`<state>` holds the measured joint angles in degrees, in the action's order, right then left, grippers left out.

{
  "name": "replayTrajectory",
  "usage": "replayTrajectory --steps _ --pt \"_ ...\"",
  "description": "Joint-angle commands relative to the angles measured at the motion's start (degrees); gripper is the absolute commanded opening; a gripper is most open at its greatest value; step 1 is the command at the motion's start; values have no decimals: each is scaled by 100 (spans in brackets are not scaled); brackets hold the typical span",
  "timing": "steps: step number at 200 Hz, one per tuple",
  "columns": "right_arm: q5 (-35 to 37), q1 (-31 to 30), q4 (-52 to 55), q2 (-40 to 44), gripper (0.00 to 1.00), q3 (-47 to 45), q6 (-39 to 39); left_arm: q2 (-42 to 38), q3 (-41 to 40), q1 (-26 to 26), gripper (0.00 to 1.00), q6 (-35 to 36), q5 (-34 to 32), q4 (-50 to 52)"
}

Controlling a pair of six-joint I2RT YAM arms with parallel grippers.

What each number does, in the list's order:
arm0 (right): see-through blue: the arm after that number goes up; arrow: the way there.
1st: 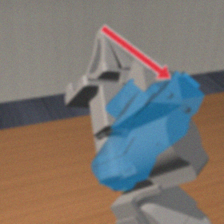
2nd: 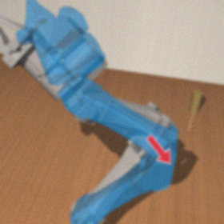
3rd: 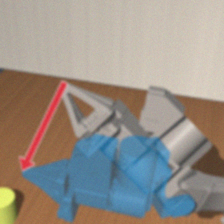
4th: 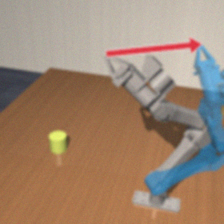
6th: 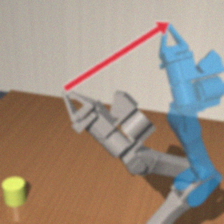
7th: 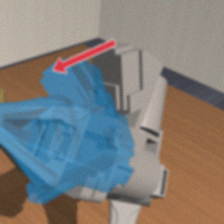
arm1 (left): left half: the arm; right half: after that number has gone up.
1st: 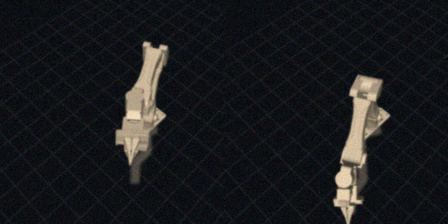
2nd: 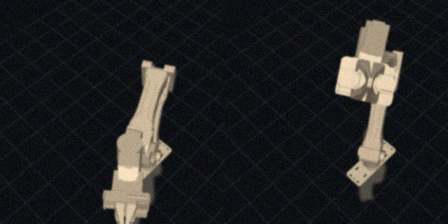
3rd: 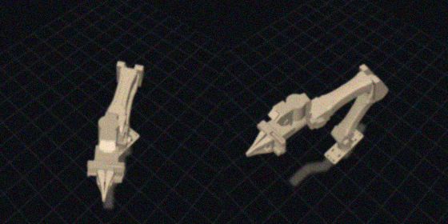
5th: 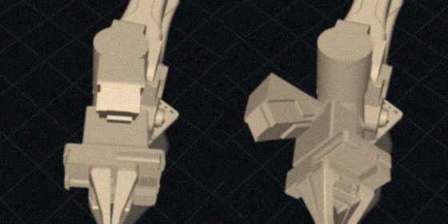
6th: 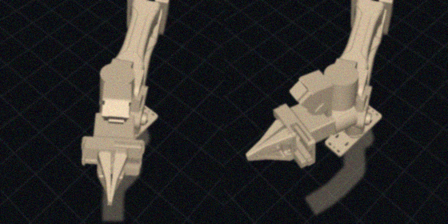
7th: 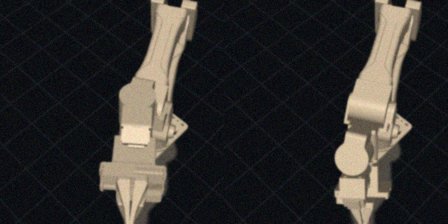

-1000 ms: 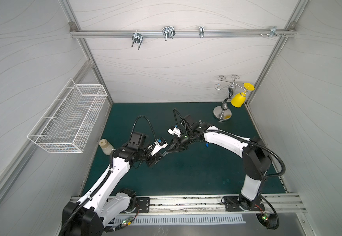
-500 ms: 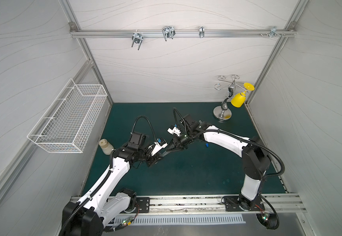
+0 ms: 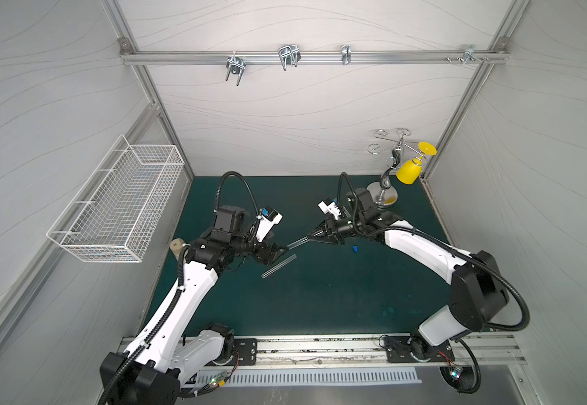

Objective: Insert stoppers into test tubes
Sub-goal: Pick up the test tube at the center of the board.

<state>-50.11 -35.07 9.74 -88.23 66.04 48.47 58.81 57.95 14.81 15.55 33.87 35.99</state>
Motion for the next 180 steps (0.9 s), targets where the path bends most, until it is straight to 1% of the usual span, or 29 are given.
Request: replayTrajectory --steps 1,17,26,39,53,64,77,87,132,150,180 --pt "-157 79 -933 363 7 -239 631 -88 190 -126 80 -969 368 -340" --pt "-182 77 -1232 493 8 -381 834 -104 43 -167 80 -1572 705 -663" --pt "-202 78 -1460 549 8 -482 978 -157 -195 -239 79 -1996 974 -1117" --pt "-243 70 -1808 639 8 -635 1200 -230 -677 -457 79 -2803 1573 -2003" --pt "-325 75 -2141 722 8 -751 1427 -296 -1250 -695 78 -3757 2145 -3291" --pt "-359 74 -2334 778 7 -820 1558 -325 -1511 -759 77 -4162 2501 -3969" --pt "-335 55 -2550 850 7 -902 1690 -318 -1604 -756 76 -4312 2848 -4288" --pt "-323 26 -2762 868 7 -941 1799 -309 -1634 -750 76 -4372 2951 -4401" --pt "-298 -161 -3567 658 6 -944 2300 -324 -1831 -682 68 -4292 3529 -4658" --pt "-274 -270 -3867 552 6 -911 2480 -317 -1826 -645 65 -4275 3592 -4641" --pt "-241 -458 -3945 377 5 -773 2548 -282 -1772 -619 56 -4324 3538 -4670"
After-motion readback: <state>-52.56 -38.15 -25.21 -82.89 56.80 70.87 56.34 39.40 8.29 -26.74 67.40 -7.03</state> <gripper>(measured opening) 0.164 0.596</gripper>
